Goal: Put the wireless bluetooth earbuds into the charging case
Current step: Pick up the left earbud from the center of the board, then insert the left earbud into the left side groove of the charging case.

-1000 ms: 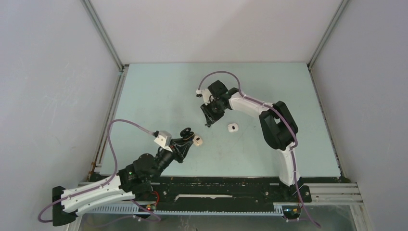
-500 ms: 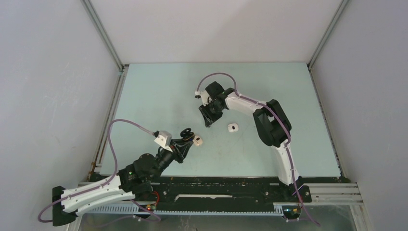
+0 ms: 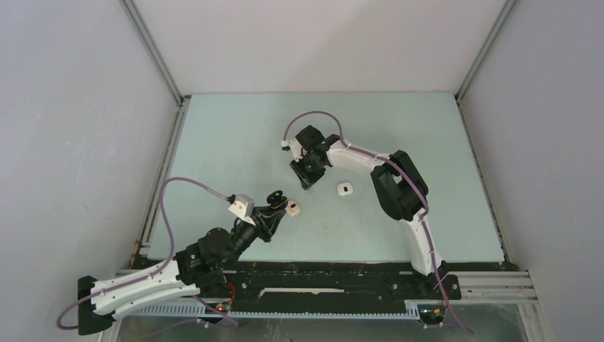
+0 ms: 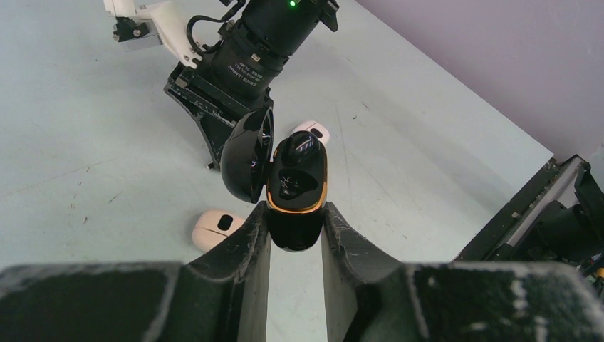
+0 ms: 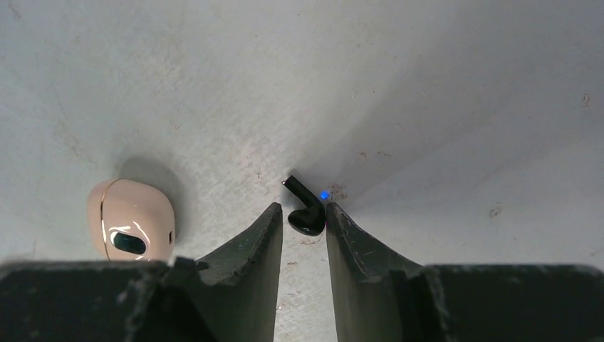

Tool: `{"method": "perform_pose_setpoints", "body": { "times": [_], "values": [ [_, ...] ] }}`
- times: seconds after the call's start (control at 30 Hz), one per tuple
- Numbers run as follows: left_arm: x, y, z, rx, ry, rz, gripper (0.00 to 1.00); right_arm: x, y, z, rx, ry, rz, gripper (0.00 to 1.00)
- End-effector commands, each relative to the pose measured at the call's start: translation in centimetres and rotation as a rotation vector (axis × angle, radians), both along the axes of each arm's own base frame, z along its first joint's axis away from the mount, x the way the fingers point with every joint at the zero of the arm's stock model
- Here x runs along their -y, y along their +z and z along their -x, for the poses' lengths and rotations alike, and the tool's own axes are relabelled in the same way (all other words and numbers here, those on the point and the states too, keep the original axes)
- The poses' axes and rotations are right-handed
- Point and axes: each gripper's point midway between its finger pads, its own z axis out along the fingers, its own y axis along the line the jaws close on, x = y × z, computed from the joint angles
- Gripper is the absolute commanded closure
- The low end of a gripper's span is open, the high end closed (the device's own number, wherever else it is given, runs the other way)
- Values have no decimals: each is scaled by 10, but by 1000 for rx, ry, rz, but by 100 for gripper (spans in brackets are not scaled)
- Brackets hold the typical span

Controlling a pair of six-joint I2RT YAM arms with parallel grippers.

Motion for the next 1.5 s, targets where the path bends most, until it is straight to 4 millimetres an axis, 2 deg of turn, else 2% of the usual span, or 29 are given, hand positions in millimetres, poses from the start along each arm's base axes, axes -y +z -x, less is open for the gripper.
{"method": "perform_pose_setpoints", "body": {
  "times": [0.0, 0.27, 0.37, 0.43, 0.57, 0.73, 0.87, 0.97, 1.03, 1.13, 1.23, 1.37, 1.47],
  "values": [
    [-1, 5, 0, 3, 6, 40, 100, 9, -7, -1, 65, 14, 92, 68],
    [-2, 4, 1, 2, 5, 50, 100, 11, -17, 6, 102, 55, 153, 78],
    [-4, 4, 1, 3, 7, 55, 100, 15, -10, 10, 130, 74, 152, 85],
    [-4, 5, 2, 4, 6, 61, 100, 20, 9, 12, 171, 93, 138, 92],
    [-5, 2, 1, 3, 10, 67, 100, 36, 58, 14, 314, 157, 124, 100],
    [-3, -3, 1, 8, 12, 86, 100, 65, 114, 25, 496, 295, 175, 100],
    [1, -6, 1, 7, 2, 76, 100, 96, 150, 33, 619, 395, 281, 100],
    [5, -7, 0, 5, -8, 64, 100, 120, 168, 33, 727, 477, 380, 100],
    [7, -6, 0, 10, -10, 65, 100, 128, 194, 34, 808, 492, 370, 100],
    [11, -4, -3, 22, -8, 75, 100, 122, 241, 44, 980, 554, 354, 100],
    [16, 0, -4, 36, -12, 85, 100, 108, 281, 70, 1149, 632, 325, 100],
    [25, 8, -7, 66, -25, 69, 100, 94, 310, 101, 1413, 725, 339, 100],
    [36, 19, -11, 83, -37, 35, 100, 87, 317, 122, 1613, 789, 358, 100]
  ]
}}
